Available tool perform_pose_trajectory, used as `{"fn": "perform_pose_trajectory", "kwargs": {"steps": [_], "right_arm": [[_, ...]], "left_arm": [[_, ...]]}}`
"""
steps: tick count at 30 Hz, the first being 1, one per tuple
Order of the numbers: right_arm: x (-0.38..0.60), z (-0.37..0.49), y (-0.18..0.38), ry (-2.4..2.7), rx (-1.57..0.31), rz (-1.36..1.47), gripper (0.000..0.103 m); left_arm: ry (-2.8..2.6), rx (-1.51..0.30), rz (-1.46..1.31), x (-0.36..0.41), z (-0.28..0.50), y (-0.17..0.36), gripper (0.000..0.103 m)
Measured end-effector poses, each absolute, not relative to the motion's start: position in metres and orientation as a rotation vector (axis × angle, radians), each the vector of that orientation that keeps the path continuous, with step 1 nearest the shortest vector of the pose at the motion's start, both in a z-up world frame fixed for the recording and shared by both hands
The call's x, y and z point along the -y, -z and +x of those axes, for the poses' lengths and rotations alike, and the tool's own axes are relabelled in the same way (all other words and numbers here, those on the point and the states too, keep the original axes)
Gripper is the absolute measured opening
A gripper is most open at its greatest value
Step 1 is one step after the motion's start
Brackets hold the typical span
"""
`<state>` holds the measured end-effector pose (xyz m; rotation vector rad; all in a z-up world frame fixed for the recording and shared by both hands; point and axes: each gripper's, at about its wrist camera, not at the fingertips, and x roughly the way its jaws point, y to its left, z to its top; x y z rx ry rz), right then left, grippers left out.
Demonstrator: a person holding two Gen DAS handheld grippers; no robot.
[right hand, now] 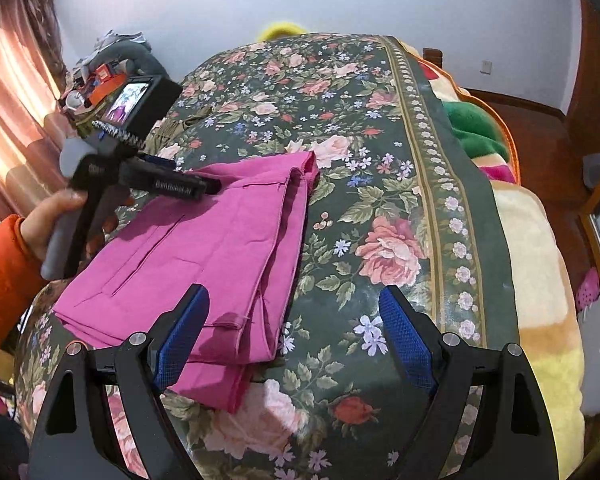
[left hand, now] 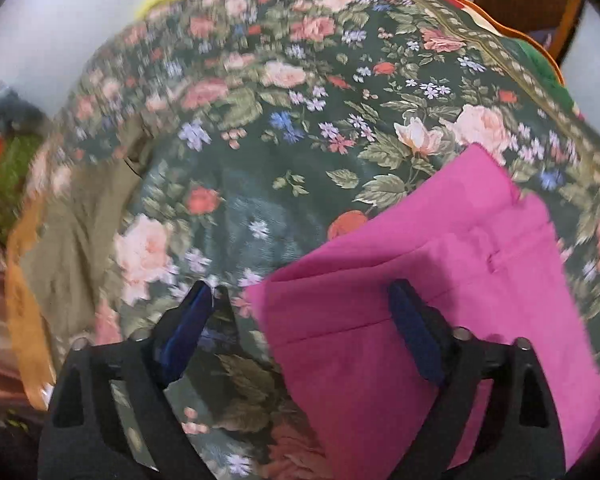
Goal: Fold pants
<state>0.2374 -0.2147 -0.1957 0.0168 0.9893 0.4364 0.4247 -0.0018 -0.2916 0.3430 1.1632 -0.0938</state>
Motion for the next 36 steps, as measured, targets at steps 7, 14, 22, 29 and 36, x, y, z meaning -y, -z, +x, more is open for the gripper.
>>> {"fn": "perform_pose_trajectory", "kwargs": {"steps": [7,14,22,29,36], "right_arm": [[0.209,0.235,0.192,-0.454,-0.979,0.008,0.085],[0.201,0.228,0.188,-0.479,-0.976,0.009,0.085],[0.196,0.229,0.193,-0.517,-1.013,0.058,0.085],[0.188,0.232,0.204,-0.530,-1.059,0.089,0.084],[0.173,0.230,0.210,-0.593,-1.071,0.040,0.065]], "left_arm": [[0.082,-1.129,0.442,-0.014,0.388,0.286,0.097],[0.052,-1.175,0.277,-0.058,0.354,0.274,0.097],[0.038,-1.201,0.088,-0.093,0.304,0.257,0.097],[0.077,-1.173,-0.018,-0.103,0.265,0.242,0.097],[0.106,-1.113,-0.072,-0.121,0.241,0.230,0.070]]}}
